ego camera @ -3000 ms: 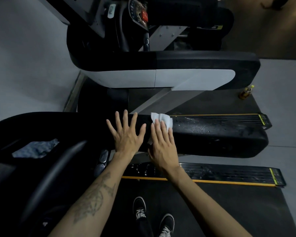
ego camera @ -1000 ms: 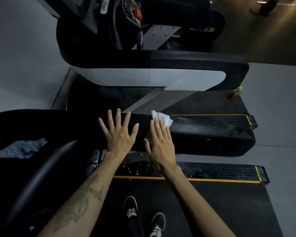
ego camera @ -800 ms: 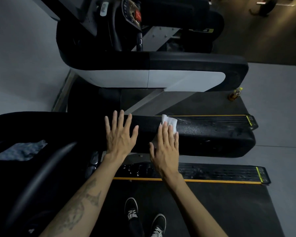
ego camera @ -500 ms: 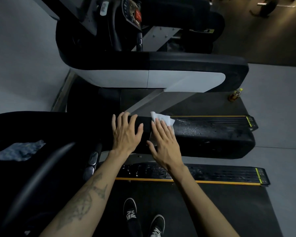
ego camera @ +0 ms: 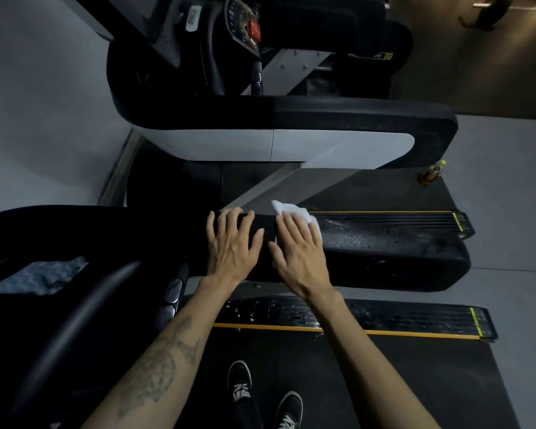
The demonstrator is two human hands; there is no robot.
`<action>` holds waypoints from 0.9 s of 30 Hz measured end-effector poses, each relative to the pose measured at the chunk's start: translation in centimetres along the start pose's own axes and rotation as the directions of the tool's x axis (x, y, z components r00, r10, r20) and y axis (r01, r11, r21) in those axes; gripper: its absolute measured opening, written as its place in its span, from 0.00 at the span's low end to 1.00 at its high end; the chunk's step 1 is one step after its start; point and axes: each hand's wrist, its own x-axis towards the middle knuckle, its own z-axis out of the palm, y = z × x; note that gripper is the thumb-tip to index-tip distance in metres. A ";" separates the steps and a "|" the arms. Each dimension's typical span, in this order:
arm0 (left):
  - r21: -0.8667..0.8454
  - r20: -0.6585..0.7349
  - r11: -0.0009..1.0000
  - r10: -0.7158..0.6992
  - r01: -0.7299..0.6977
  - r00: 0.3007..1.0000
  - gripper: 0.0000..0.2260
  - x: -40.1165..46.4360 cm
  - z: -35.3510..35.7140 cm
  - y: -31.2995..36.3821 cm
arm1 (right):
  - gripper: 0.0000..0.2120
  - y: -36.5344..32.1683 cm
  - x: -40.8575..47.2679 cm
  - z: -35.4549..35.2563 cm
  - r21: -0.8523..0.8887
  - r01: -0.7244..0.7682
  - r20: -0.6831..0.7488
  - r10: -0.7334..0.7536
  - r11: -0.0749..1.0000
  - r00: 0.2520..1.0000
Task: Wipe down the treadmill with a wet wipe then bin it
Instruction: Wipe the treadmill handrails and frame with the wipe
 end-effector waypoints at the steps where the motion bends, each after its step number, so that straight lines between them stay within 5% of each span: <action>1: -0.004 -0.006 1.000 0.001 -0.001 1.000 0.22 0.0 0.0 0.0 | 0.30 0.8 -0.9 -0.1 -0.004 0.037 -0.023 -0.037 0.999 0.999; 10: -0.024 -0.041 1.000 0.011 -0.012 0.999 0.20 0.1 0.2 0.0 | 0.33 -0.2 3.9 -0.4 -0.048 -0.142 0.080 0.146 0.989 0.986; 16: -0.042 -0.029 0.999 0.018 -0.019 0.999 0.20 0.0 0.1 -0.2 | 0.26 2.4 0.1 -0.7 0.018 0.070 -0.004 -0.070 0.997 0.998; 19: -0.048 -0.030 0.999 0.013 -0.014 0.999 0.20 0.0 0.0 -0.1 | 0.25 2.7 1.0 -0.9 -0.040 -0.041 -0.021 0.040 0.998 0.999; 23: -0.041 -0.029 0.999 0.008 -0.009 1.000 0.20 0.0 -0.1 0.0 | 0.22 0.2 5.4 -0.6 -0.128 -0.201 0.126 0.217 0.971 0.968; 27: -0.037 -0.019 0.999 0.013 -0.014 1.000 0.21 0.1 -0.2 -0.1 | 0.27 -0.9 5.4 0.0 -0.135 -0.060 0.150 0.080 0.989 0.985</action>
